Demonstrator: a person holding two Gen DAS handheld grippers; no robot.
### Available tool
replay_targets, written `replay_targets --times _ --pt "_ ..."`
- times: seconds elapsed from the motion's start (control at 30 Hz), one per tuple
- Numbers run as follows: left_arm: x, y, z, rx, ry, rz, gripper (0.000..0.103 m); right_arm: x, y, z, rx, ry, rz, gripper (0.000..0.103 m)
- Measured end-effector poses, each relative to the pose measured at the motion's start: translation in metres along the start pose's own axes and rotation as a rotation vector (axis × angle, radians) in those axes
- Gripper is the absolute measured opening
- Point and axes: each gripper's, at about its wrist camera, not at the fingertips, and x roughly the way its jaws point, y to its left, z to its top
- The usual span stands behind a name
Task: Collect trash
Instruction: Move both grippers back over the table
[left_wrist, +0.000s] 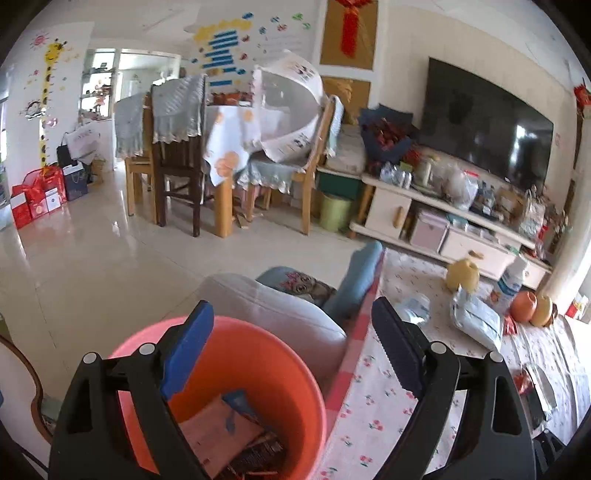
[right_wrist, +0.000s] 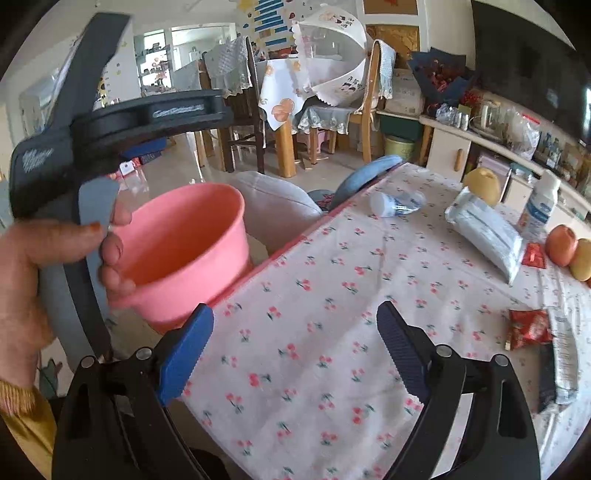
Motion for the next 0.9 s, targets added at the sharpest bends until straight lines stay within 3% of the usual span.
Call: replay_targets --times 0.3,0.7,0.9 --pt "0.004 -0.033 -0.015 0.058 0.102 -0.098 0.088 -0.031 -0.016 -0.02 -0.01 -0.027 -0.05 0.092" --pt "-0.007 -0.065 -0.027 0.097 0.048 -0.15 0.088 -0.058 -0.044 -0.038 0.039 -0.061 -0.086 0.094" --pt "-0.005 -0.087 -0.035 0.148 0.065 -0.156 0.088 -0.071 -0.062 -0.042 0.075 -0.085 -0.094 0.094"
